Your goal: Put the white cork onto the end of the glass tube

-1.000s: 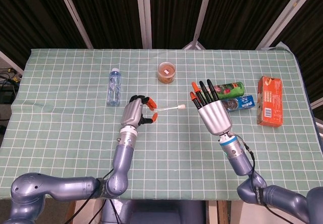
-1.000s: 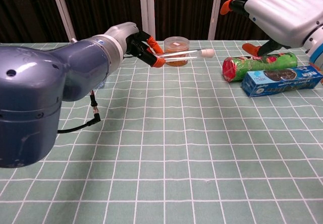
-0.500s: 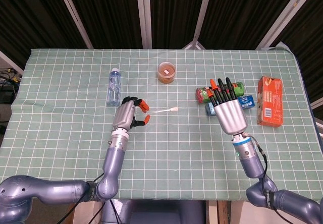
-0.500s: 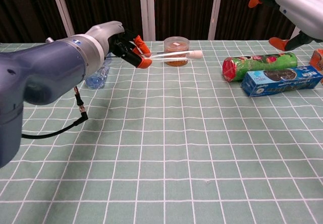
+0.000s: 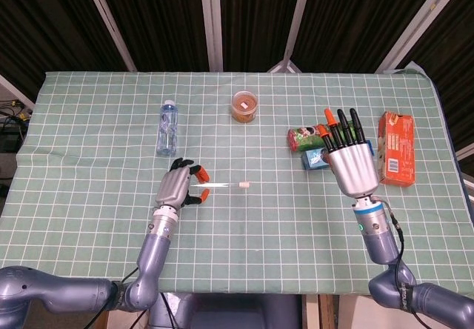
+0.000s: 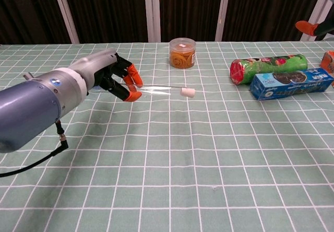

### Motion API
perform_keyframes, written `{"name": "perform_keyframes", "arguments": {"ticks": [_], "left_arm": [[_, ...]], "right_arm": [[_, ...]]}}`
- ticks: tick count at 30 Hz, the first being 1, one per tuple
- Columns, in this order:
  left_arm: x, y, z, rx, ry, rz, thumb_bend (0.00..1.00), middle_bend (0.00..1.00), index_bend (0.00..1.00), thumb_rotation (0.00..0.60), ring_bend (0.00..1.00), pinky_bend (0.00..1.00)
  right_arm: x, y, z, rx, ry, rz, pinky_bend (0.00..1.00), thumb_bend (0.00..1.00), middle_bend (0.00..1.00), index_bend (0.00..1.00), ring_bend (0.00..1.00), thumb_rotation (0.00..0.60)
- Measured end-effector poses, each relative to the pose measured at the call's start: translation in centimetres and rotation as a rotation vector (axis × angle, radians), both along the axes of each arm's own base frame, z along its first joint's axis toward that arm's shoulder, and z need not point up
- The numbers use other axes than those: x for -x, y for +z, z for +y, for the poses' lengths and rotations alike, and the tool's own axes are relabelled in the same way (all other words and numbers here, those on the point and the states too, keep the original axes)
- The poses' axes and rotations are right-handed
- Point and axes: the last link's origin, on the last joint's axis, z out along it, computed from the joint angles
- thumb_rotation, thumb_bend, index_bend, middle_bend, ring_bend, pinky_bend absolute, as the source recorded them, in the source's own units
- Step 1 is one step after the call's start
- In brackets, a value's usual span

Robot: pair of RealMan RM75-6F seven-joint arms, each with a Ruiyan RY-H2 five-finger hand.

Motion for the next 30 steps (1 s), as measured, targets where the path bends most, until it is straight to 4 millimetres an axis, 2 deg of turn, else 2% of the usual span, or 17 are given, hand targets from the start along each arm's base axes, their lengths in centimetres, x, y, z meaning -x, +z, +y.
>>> {"name": "perform_keyframes", "arguments": {"ticks": [16,30], "left_arm": [[0.5,-2.6,-0.3,0.009,-0.03,0.053,0.66,0.49,0.57,0.6,0.15,0.06],[0.0,-4.5,-0.3,0.017,-0.043,0.092,0.66,0.49,0.57,0.6,0.15,0.06]], "right_arm": [[-1.2,1.9,1.1,0.023,0.019,-0.016,0.0,0.37,0.06,0.23,0.03,0.6],[-2.0,2.3,1.6,0.021,0.034,-0.031,0.0,0.37,0.05,0.23,0.02,0.6]]}}
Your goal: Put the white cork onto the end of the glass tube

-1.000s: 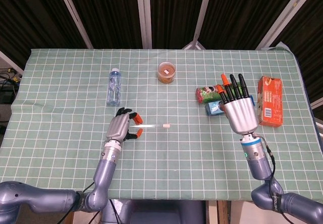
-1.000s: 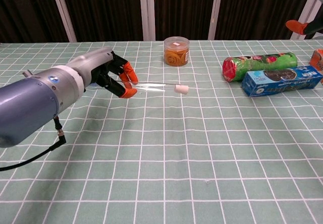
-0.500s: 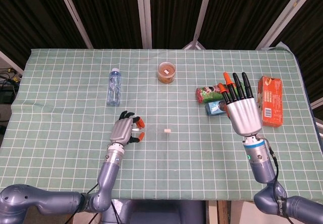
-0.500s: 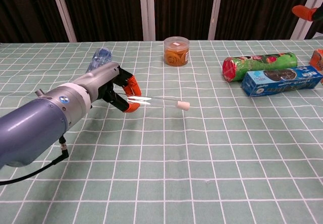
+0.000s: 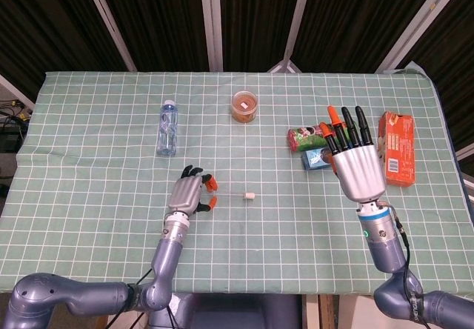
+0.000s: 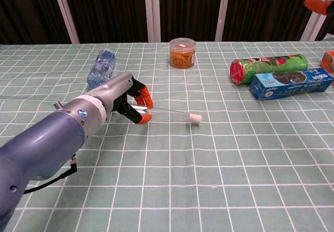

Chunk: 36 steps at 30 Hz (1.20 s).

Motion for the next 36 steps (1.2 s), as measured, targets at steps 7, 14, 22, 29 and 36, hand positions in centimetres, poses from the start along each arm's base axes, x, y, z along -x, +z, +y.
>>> {"name": "perform_keyframes", "arguments": {"ticks": [7,14,22,29,36], "left_arm": [[0.1,-0.5,0.1,0.001,-0.007,0.039,0.66,0.49,0.57,0.6,0.15,0.06],[0.4,-0.3,0.1,0.003,0.001,0.056,0.64,0.48,0.56,0.6,0.15,0.06],[0.7,0.1,0.0,0.012,0.011,0.068,0.51,0.45,0.52,0.6,0.14,0.05],[1.2,0.3,-0.1,0.011,0.03,0.1,0.47,0.42,0.51,0.6,0.13,0.03],[1.7,0.6,-0.3,0.014,0.046,0.129,0.39,0.39,0.47,0.6,0.12,0.02]], "right_arm": [[0.1,0.0,0.0,-0.006,-0.004,-0.01,0.0,0.37,0.05,0.23,0.01,0.6],[0.3,-0.1,0.1,-0.008,-0.012,-0.016,0.0,0.37,0.05,0.23,0.01,0.6],[0.4,-0.1,0.3,-0.011,-0.018,-0.028,0.0,0.37,0.05,0.23,0.01,0.6],[0.6,-0.1,0.5,-0.013,-0.023,-0.032,0.0,0.37,0.05,0.23,0.01,0.6],[0.5,-0.2,0.8,-0.018,-0.02,-0.035,0.0,0.37,0.05,0.23,0.01,0.6]]}}
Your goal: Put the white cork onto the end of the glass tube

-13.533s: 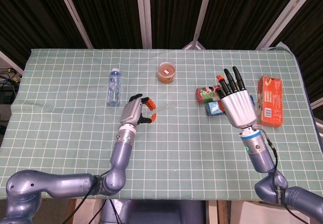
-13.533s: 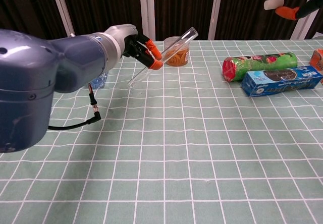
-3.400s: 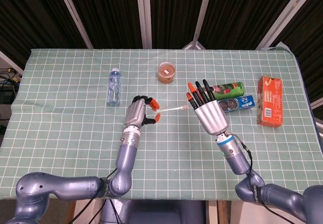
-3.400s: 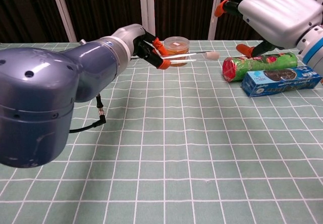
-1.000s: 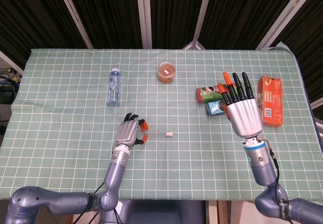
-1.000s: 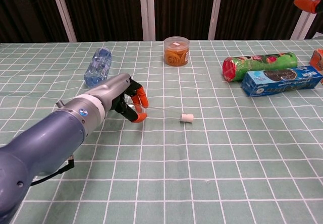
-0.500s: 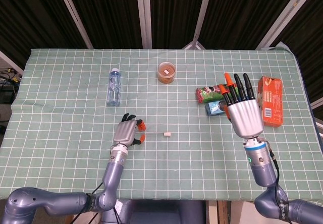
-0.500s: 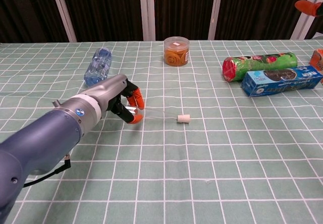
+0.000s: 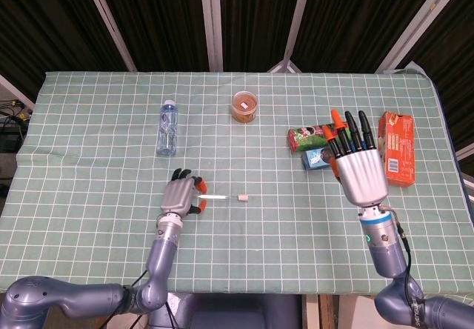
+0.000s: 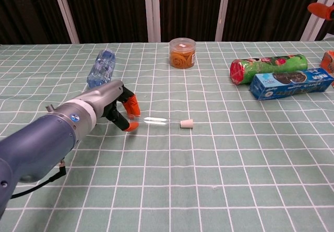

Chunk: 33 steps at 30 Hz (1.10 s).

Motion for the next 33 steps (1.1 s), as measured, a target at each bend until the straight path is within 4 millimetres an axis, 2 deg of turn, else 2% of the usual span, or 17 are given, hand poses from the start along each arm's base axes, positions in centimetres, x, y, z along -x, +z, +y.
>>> {"name": "perform_keyframes", "arguments": {"ticks": [12,18,24,26,29,33], "left_arm": [[0.3,1.5,0.1,-0.013,0.022,-0.008,0.35,0.34,0.44,0.6,0.11,0.01],[-0.1,3.5,0.4,-0.055,0.022,-0.073,0.35,0.29,0.43,0.6,0.09,0.0],[0.1,7.5,0.8,-0.134,-0.029,-0.119,0.34,0.23,0.39,0.6,0.05,0.0],[0.6,9.2,0.7,-0.166,-0.054,-0.125,0.34,0.21,0.34,0.6,0.03,0.0],[1.6,11.7,0.2,-0.209,-0.093,-0.126,0.32,0.17,0.18,0.6,0.01,0.0],[3.5,15.0,-1.1,-0.25,-0.131,-0.115,0.31,0.13,0.12,0.6,0.0,0.0]], "right_arm": [[-0.1,0.0,0.8,0.0,0.003,-0.004,0.0,0.37,0.05,0.23,0.01,0.6],[0.5,0.5,1.4,0.008,-0.015,-0.015,0.0,0.37,0.05,0.21,0.01,0.6],[1.6,1.4,2.4,0.01,-0.061,-0.098,0.0,0.37,0.05,0.15,0.01,0.6],[2.2,1.6,2.9,0.005,-0.08,-0.135,0.0,0.37,0.04,0.12,0.01,0.6],[3.3,2.1,4.1,-0.008,-0.117,-0.201,0.0,0.37,0.02,0.04,0.0,0.6],[5.3,2.8,6.2,-0.04,-0.192,-0.304,0.0,0.37,0.0,0.0,0.0,0.6]]}}
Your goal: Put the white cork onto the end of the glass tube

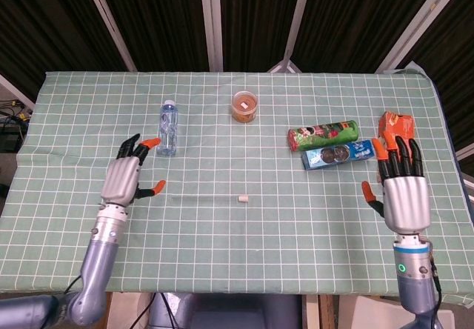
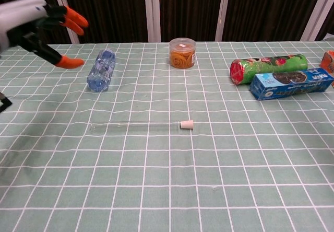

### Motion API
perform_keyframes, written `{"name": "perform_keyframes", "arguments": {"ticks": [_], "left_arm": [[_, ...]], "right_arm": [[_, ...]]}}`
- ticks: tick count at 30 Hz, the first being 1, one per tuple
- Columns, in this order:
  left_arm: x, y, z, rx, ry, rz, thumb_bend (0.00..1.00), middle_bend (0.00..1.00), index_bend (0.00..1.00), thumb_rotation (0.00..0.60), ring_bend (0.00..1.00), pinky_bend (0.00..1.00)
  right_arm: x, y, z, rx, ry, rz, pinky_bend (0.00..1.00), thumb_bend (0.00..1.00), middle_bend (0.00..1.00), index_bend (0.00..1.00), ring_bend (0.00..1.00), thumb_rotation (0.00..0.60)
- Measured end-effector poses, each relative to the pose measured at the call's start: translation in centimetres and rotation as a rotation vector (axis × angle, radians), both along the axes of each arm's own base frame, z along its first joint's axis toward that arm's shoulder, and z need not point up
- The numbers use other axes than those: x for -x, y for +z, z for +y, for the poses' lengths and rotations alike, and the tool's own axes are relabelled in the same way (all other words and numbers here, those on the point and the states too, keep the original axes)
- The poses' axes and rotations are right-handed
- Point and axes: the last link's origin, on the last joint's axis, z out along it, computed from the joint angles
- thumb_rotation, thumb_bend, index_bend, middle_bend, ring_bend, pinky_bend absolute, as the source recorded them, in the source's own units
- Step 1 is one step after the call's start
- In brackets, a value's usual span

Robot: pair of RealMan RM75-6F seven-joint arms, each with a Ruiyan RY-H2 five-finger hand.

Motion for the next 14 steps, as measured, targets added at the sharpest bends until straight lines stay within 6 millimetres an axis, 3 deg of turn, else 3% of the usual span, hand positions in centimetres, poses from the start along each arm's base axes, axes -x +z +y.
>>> {"name": "perform_keyframes", "arguments": {"ticks": [7,14], "left_arm": [[5.1,5.0,-4.6,-0.055,-0.014,0.059,0.3,0.1,0.09,0.6,0.0,0.0],[10.4,7.5,-10.3,-0.088,0.029,0.105,0.3,0.09,0.09,0.6,0.0,0.0]], "right_arm": [[4.4,1.2,4.2,-0.061,-0.131,-0.105,0.0,0.37,0.0,0.0,0.0,0.6],[7.8,2.3,8.0,-0.067,-0.192,-0.118,0.0,0.37,0.0,0.0,0.0,0.6]]}}
